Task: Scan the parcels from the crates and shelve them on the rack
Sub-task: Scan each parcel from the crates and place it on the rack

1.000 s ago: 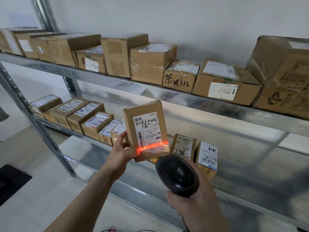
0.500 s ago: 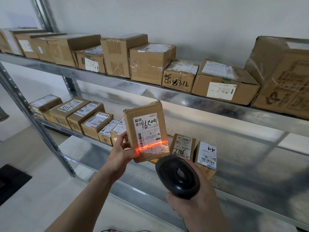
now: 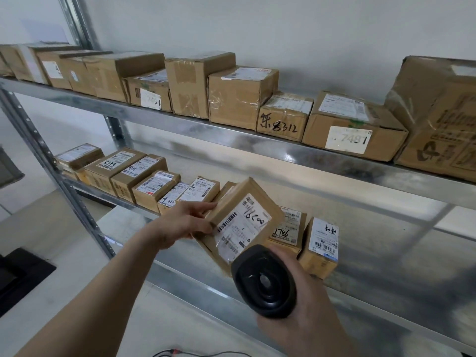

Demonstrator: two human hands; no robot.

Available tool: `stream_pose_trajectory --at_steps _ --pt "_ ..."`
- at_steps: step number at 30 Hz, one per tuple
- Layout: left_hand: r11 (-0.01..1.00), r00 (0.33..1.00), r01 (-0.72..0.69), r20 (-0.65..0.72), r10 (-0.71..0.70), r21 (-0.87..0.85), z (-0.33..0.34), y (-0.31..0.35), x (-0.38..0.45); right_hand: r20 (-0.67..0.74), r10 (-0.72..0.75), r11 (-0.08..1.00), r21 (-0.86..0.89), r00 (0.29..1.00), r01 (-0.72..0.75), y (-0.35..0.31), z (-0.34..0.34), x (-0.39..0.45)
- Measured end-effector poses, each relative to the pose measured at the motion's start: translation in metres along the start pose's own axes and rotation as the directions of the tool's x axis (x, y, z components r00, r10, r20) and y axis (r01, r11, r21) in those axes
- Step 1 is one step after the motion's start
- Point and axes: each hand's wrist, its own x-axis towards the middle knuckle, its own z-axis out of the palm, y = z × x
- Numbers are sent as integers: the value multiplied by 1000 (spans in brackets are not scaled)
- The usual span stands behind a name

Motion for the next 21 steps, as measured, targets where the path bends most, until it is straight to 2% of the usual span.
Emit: stream_pose_trajectory --at_steps 5,21 --pt "955 999 -45 40 34 294 0 31 -3 8 4 998 69 1000 -4 -1 6 3" --pt "929 994 -34 106 -6 368 7 32 6 -132 47 991 129 990 -30 -2 3 -13"
